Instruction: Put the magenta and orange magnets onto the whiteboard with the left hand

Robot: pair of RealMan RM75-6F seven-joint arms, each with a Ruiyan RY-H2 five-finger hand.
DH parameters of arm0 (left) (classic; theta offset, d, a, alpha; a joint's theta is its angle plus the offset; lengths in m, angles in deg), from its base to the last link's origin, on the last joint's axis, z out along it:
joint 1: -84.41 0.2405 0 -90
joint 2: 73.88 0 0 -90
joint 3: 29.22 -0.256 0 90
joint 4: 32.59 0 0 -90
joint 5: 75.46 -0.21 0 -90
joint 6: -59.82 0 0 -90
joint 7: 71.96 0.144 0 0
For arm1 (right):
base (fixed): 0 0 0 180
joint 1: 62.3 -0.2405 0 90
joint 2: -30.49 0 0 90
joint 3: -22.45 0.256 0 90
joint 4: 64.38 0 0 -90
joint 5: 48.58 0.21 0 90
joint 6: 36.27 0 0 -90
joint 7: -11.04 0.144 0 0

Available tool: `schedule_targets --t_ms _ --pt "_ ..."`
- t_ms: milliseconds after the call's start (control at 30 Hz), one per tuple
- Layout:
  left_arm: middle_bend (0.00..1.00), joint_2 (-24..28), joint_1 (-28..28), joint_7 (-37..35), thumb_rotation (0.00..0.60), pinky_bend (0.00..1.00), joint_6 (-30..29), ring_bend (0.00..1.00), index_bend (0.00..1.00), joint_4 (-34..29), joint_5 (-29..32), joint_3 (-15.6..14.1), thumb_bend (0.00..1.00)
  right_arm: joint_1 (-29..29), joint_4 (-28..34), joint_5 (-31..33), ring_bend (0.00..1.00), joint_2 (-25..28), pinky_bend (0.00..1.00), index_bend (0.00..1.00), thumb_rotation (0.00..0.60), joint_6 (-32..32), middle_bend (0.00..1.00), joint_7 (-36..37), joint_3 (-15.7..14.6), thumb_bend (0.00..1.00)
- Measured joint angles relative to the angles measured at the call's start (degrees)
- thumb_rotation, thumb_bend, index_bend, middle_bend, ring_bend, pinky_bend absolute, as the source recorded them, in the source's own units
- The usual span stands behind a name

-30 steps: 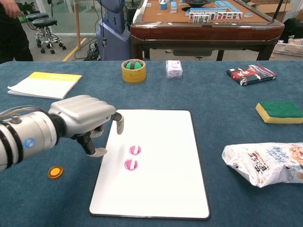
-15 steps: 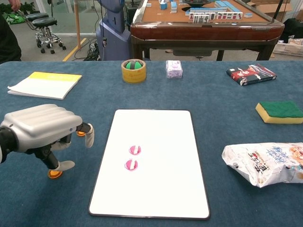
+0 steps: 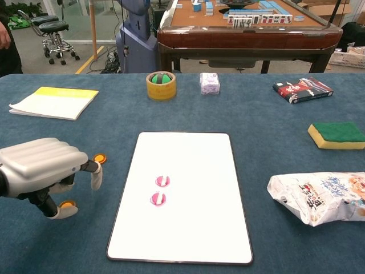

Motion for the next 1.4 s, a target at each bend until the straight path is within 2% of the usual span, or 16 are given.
schedule_targets --t_ms 333,933,1400 --pt "1.0 0.52 2.47 -2.45 0.6 1.0 0.91 1.0 0.47 1.92 -1.41 -0.46 0.31 -0.22 0.1 0.09 0.3 -0.14 0.42 0.26 0.6 0.41 0.32 -0.55 -0.04 0.06" --pt "1.0 -0.49 4.88 -5.16 0.6 1.0 3.45 1.0 0.5 5.99 -2.11 1.01 0.31 -0.39 0.18 0.4 0.31 -0.14 0.42 0.26 0.6 0.74 0.32 -0.7 -0.01 0.06" --pt "1.0 -0.64 5.92 -5.54 0.6 1.0 4.59 1.0 0.57 7.06 -2.7 1.91 0.31 -0.4 0.23 0.49 0.31 -0.15 0.42 0.26 0.6 0.74 0.32 -0.73 -0.02 0.06"
